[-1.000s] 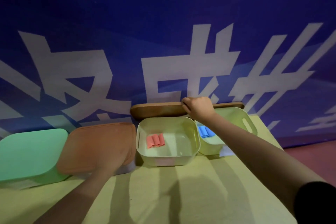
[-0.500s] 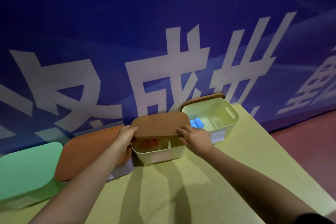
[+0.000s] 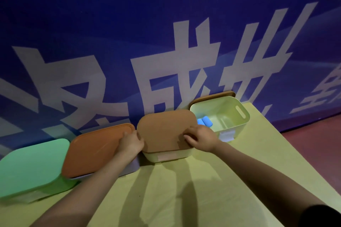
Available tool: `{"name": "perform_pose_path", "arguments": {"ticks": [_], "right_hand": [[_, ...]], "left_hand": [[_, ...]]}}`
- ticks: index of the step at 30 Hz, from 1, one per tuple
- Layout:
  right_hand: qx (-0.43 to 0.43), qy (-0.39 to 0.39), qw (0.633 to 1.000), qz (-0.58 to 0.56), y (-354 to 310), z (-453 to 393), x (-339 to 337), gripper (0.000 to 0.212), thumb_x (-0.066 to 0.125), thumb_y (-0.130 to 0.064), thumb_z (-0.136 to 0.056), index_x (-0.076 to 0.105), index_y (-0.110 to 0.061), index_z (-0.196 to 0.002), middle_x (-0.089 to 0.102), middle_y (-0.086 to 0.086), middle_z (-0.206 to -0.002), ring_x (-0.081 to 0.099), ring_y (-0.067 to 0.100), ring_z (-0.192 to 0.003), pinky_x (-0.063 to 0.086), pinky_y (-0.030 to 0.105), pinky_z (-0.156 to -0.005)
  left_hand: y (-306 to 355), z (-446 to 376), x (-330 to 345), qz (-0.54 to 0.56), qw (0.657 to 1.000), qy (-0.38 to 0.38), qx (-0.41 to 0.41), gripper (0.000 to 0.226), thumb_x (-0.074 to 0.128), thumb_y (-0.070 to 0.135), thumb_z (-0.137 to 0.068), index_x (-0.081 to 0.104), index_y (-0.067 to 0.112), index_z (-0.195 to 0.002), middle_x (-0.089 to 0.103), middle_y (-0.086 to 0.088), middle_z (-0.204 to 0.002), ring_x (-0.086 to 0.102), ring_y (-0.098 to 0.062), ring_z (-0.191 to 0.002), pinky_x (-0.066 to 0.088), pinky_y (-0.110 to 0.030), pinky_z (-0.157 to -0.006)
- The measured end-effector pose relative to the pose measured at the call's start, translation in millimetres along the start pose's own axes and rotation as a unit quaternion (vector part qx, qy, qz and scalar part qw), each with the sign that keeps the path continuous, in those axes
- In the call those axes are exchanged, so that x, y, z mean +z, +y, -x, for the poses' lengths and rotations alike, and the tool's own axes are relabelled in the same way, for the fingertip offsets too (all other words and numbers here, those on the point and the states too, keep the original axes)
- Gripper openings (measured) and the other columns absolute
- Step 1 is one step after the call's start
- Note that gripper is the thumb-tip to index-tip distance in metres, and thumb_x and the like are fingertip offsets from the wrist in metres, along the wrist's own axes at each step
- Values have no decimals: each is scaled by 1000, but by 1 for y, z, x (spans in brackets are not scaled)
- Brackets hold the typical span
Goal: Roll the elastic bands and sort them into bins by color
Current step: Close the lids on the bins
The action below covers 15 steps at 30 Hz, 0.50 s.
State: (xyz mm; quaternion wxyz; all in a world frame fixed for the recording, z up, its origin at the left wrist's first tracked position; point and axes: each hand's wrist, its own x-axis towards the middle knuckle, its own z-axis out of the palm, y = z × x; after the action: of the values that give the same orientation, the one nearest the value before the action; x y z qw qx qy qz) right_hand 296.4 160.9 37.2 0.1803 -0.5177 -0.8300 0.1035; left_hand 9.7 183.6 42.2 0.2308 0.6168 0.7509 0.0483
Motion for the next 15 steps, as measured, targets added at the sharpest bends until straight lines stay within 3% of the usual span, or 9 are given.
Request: {"name": "perform_pose_path", "arguments": {"ticks": [6, 10, 15], "right_hand": [[55, 36, 998, 11, 6, -44, 2, 43, 41, -48, -88, 66, -18, -106, 59, 4, -103, 54, 24, -100, 45, 35, -78], [58, -29, 996, 62, 3, -60, 32, 67, 27, -57, -84, 57, -18, -131, 53, 11, -135, 42, 31, -133, 29, 46, -108], [50, -48, 995, 75, 1, -79, 35, 73, 17, -59, -87, 43, -19, -142, 40, 8, -149, 27, 28, -142, 11, 52, -115]], "left_hand": [[3, -5, -1, -52, 997, 38, 30, 39, 47, 35, -94, 49, 19, -129, 42, -14, -132, 43, -31, -120, 41, -40, -98], [19, -13, 4, -72, 996, 47, 30, 44, 39, 36, -97, 44, 15, -134, 45, -12, -135, 36, -31, -126, 34, -39, -102], [20, -32, 2, -50, 995, 85, 9, 45, 39, 35, -98, 43, 15, -138, 57, -6, -129, 37, -28, -126, 31, -37, -103]]}}
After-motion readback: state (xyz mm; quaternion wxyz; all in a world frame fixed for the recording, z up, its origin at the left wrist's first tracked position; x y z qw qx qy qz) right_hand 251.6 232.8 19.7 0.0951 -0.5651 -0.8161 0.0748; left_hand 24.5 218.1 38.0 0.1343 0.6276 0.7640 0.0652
